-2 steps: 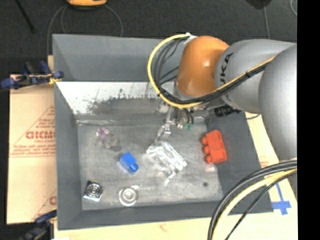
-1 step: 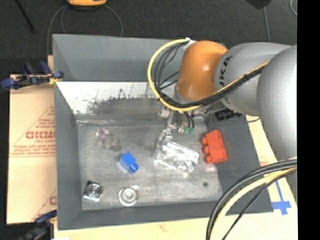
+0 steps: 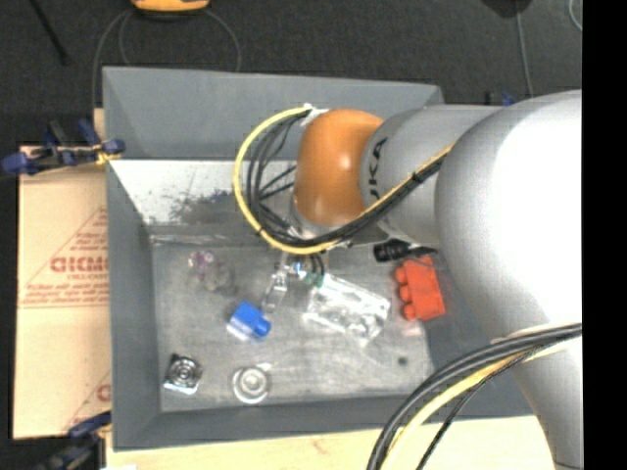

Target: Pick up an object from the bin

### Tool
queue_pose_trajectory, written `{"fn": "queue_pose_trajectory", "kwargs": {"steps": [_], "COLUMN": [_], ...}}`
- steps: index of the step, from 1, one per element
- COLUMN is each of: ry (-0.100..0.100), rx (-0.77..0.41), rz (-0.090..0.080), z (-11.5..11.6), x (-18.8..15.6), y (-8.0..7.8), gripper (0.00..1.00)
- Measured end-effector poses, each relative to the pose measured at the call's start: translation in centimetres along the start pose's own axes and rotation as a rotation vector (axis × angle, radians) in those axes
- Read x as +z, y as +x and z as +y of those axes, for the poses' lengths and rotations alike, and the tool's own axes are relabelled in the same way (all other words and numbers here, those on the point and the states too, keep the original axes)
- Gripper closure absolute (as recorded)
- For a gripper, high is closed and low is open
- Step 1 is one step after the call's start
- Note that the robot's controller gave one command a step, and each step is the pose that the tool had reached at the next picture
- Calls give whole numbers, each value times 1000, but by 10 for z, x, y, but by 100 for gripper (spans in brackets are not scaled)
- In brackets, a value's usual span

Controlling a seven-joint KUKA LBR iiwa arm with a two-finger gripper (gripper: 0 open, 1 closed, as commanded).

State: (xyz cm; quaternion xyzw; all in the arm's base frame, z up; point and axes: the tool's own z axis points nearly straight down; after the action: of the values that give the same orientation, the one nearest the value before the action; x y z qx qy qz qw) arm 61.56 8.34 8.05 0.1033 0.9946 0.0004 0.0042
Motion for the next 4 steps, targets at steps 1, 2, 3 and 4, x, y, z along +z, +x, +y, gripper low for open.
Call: {"fn": "queue_pose_trajectory", "kwargs": {"steps": [1, 2, 3, 4], "ry": [1, 2, 1, -1], "rx": [-204, -340, -477, -473], "rz": [-5, 12, 9, 5], "z": [-3, 8, 34, 34], "x": [-132, -60, -11, -13], "y": [-20, 49, 56, 55], "gripper": [0, 0, 0, 100]}}
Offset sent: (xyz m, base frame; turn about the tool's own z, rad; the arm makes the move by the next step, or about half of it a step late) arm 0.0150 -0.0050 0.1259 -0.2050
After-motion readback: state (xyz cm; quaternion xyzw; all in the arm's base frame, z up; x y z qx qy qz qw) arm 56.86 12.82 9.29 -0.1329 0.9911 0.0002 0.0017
